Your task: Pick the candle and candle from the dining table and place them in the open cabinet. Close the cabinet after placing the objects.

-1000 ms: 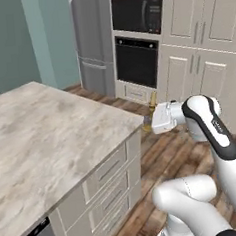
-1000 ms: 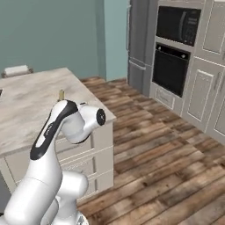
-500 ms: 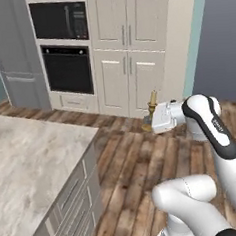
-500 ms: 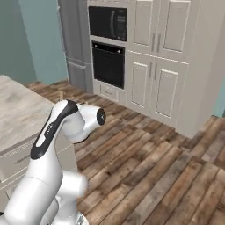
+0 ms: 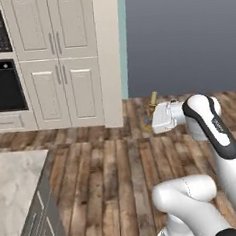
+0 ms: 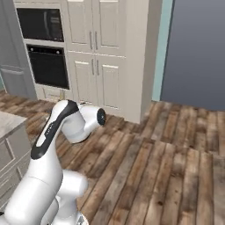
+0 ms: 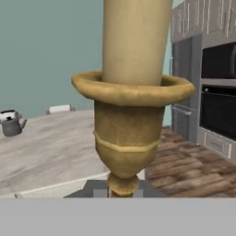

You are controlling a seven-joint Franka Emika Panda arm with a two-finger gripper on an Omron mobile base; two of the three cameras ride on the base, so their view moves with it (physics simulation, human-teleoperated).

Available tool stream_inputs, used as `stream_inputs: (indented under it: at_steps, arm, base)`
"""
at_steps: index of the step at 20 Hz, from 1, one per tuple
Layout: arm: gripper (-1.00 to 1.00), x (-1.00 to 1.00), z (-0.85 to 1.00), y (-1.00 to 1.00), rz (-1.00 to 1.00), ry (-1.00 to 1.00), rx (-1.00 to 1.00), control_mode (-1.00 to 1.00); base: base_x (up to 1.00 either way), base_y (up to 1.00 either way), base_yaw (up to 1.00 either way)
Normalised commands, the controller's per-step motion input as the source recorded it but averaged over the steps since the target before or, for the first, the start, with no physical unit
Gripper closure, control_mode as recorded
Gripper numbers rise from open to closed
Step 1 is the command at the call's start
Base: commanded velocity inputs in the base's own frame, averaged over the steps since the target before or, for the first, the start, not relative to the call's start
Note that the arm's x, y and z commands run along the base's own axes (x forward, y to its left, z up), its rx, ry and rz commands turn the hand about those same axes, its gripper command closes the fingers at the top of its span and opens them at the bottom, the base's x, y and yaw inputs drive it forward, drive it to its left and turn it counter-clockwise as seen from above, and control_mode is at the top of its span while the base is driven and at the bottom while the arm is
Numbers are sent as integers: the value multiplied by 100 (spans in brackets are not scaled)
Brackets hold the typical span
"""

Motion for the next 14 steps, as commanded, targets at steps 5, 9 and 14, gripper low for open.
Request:
stream_inputs:
  at_steps: [5, 9, 14]
  arm:
    - [100, 0, 0, 0, 0, 0, 0, 100]
    - [100, 0, 0, 0, 0, 0, 0, 100]
    - [100, 0, 0, 0, 0, 0, 0, 100]
  base:
    - [1, -34, -53]
    - [3, -33, -52]
    - [6, -34, -50]
